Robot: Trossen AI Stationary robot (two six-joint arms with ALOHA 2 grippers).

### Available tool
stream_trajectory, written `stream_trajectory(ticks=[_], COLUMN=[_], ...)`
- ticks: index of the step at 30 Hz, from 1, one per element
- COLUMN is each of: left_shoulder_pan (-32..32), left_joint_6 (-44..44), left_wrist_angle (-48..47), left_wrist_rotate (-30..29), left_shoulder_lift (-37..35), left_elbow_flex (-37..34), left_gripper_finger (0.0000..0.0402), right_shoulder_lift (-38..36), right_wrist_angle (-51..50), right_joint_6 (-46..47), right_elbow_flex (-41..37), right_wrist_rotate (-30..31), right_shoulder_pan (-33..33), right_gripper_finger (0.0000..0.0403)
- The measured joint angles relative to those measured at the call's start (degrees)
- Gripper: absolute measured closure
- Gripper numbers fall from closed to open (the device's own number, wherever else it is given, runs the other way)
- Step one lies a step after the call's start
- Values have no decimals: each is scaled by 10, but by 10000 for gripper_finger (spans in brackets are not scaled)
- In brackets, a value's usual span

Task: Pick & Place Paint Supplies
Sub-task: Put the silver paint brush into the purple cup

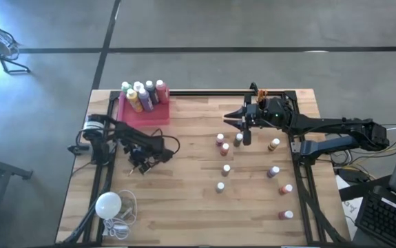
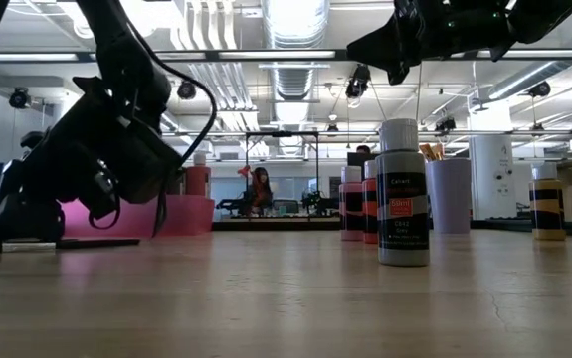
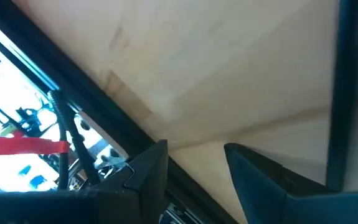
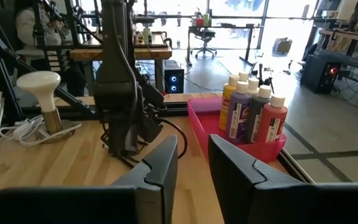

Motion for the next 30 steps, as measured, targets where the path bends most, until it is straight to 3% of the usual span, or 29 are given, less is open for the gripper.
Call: stream_trajectory(ticks=[8,15,23,30], left_shoulder_pan=[-24,-66,-174,-301], left_joint_6=[4,-36,-195,-351], left_wrist_angle=[-20,-15,50,77], left_wrist_rotate=[-23,-32,-46,-70], left_shoulder_lift=[-14,-103,-241,-279], left_elbow_flex=[53,76,67,57], left_gripper_finger=[225,225,225,225], right_shoulder_lift=[0,0,0,0], right_wrist_angle=[-4,-8,-9,-10], right_joint_6=[0,0,1,1], right_elbow_flex=[0,0,0,0], right_wrist_rotate=[0,0,0,0], right_shoulder_pan=[0,0,0,7], right_gripper_finger=[295,287,290,315])
